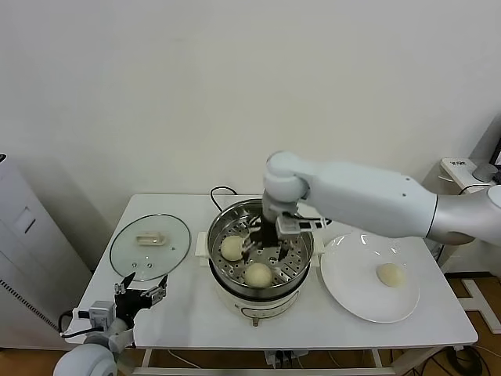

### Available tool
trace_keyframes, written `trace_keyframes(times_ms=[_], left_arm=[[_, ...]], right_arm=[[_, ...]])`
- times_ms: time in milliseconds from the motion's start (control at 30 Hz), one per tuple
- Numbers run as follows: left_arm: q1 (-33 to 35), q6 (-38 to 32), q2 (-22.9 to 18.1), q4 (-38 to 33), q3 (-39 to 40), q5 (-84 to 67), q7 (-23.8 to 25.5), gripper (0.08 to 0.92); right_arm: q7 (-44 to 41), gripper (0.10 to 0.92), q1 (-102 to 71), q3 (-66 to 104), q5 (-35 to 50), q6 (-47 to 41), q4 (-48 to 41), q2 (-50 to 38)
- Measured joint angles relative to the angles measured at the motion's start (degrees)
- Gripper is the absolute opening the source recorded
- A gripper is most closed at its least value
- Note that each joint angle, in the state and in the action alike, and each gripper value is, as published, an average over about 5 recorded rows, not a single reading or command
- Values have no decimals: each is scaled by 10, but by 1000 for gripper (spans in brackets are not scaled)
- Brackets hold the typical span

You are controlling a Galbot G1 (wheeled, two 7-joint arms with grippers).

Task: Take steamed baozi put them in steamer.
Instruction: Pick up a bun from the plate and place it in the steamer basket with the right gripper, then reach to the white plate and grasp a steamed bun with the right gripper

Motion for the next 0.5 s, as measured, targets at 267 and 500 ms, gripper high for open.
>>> trace_keyframes(times_ms=[267,500], left_arm=[[2,0,1,-4,-4,-3,0,823],[2,0,4,-4,-6,-7,0,823]], right_arm=[[-21,823,52,-17,77,-94,-90,-46],[-42,823,71,-55,134,-157,-174,-98]])
